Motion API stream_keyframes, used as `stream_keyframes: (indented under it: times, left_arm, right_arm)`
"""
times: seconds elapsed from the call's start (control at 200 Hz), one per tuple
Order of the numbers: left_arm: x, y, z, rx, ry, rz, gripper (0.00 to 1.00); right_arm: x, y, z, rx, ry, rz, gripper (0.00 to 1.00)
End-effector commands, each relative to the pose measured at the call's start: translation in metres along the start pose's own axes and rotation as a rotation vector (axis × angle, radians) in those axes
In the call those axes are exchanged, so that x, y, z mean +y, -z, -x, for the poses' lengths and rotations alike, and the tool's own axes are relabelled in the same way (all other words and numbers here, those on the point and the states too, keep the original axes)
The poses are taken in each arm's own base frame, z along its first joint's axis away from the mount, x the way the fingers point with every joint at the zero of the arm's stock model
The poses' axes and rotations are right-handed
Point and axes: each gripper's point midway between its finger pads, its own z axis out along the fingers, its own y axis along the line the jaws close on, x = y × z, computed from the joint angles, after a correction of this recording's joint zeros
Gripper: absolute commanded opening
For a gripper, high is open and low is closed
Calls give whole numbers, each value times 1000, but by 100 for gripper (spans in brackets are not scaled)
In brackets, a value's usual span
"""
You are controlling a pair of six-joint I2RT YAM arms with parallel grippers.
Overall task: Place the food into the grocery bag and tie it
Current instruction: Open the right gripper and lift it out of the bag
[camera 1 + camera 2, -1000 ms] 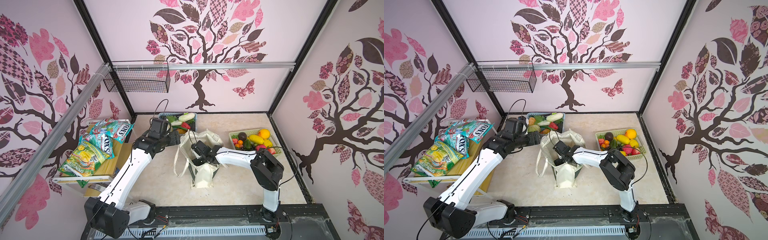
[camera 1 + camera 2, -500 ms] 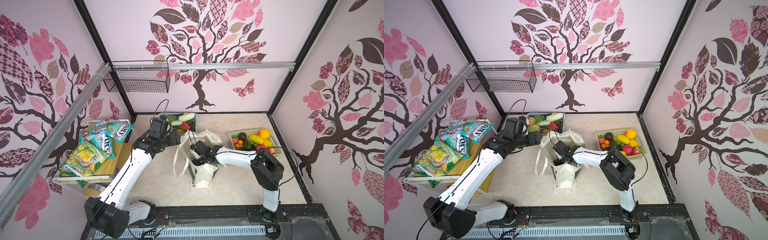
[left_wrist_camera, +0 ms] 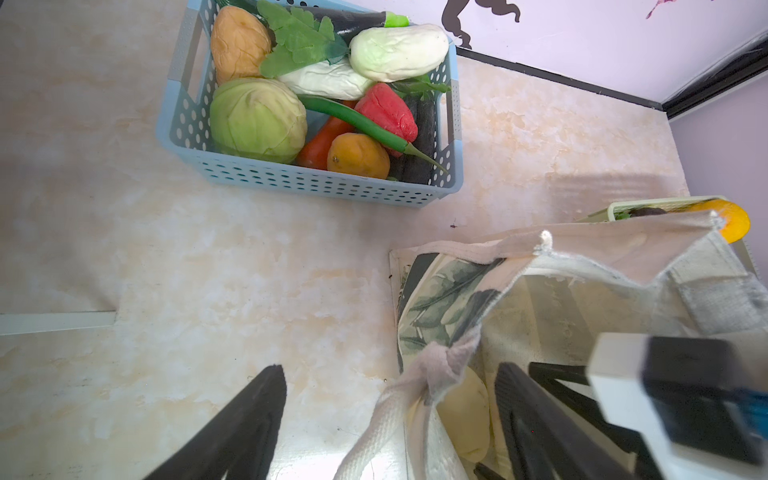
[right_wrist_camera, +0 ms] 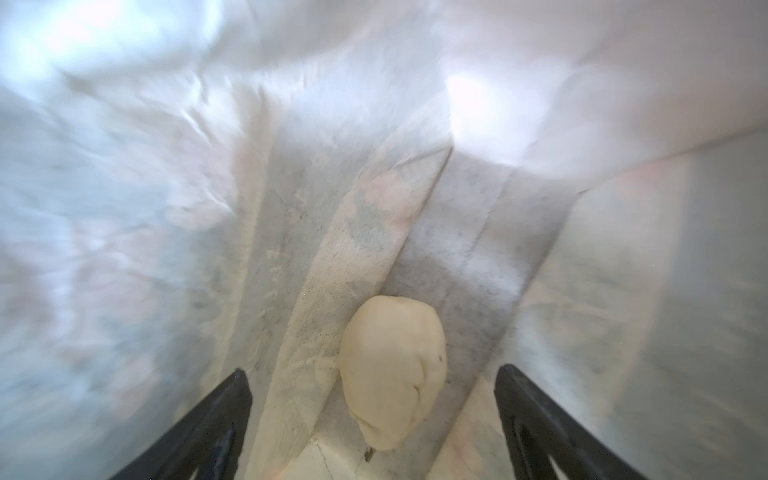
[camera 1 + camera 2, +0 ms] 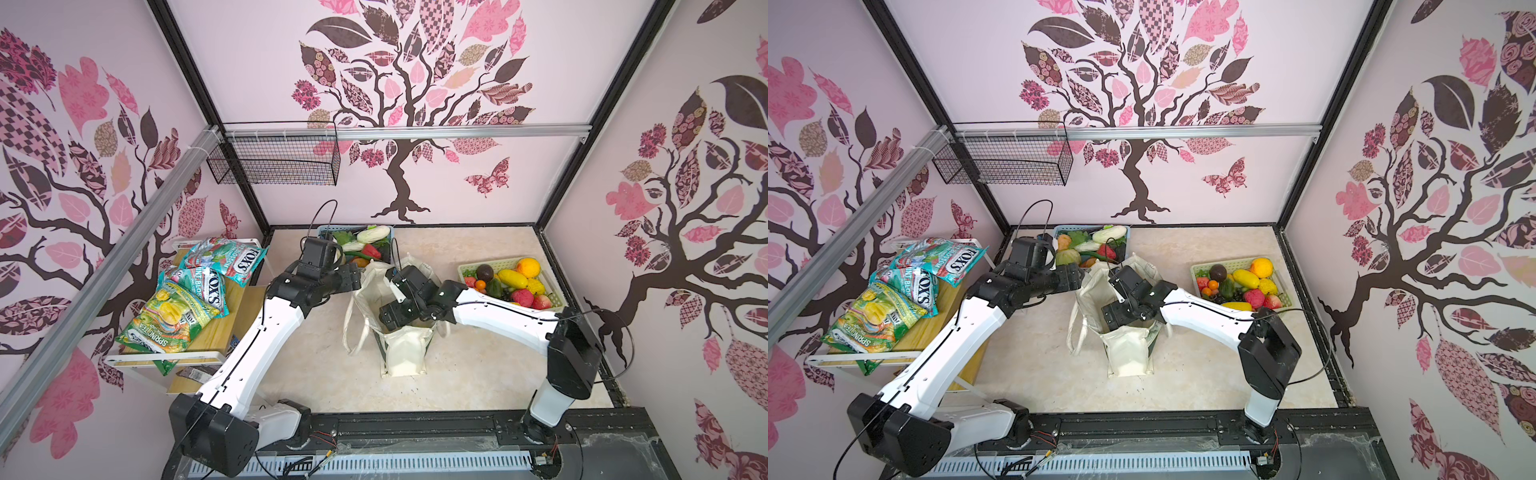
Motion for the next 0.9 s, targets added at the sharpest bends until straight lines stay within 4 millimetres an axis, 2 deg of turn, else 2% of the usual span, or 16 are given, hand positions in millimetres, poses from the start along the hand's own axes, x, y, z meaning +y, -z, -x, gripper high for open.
stream_keyframes:
  times: [0.0,0.15,0.26,0.45,0.65,0.775,0.895]
  left_arm:
    - [8,2,-9,3,8,31,83]
    - [15,16,-9,-18,24,56,83]
    - [19,26,-3,-41,11,82,82]
    - [19,35,2,-38,5,98,82]
    - [20,34,-7,-8,1,104,82]
    - [19,30,-13,18,-17,106,82]
    - [18,29,-12,21,-37,107,82]
  right_arm:
    - [-8,45,29,-129,1,-64,94]
    - [-12,80,42,-233,-6,-70,93]
    - [-18,100,43,-262,-11,-100,92]
    - [-41,127,35,-301,-39,-199,90]
    - [-66,157,25,-375,-96,-259,85]
    - [-83,169,19,-406,-147,-280,77]
    - [-99,172,14,-401,-184,-289,66]
